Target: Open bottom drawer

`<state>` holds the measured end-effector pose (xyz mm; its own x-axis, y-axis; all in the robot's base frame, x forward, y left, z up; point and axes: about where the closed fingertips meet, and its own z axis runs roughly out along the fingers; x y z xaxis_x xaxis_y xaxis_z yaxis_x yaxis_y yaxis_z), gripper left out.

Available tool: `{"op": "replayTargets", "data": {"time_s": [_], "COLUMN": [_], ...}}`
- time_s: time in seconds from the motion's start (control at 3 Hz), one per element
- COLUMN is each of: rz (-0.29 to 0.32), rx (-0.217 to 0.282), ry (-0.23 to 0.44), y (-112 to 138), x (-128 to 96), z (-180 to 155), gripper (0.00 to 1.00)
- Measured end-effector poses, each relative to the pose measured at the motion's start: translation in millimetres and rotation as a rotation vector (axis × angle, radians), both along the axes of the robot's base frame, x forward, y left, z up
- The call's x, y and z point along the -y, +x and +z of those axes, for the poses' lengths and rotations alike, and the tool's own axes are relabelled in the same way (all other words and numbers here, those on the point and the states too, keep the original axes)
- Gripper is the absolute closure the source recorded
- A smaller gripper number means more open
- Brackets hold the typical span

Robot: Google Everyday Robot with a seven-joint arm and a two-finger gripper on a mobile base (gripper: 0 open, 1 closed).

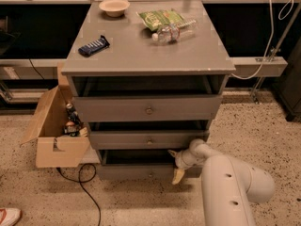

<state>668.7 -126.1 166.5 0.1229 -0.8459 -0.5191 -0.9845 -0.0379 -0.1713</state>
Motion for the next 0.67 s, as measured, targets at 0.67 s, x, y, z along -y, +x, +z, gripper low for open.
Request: {"op": "replayTargets", "data": {"time_s": [0.67], "rz": [0.001], "rx": [-0.111], "ry": [-0.124], "y": [-50.0], "x": [6.1], "z": [-5.8], "gripper": [0.00]}}
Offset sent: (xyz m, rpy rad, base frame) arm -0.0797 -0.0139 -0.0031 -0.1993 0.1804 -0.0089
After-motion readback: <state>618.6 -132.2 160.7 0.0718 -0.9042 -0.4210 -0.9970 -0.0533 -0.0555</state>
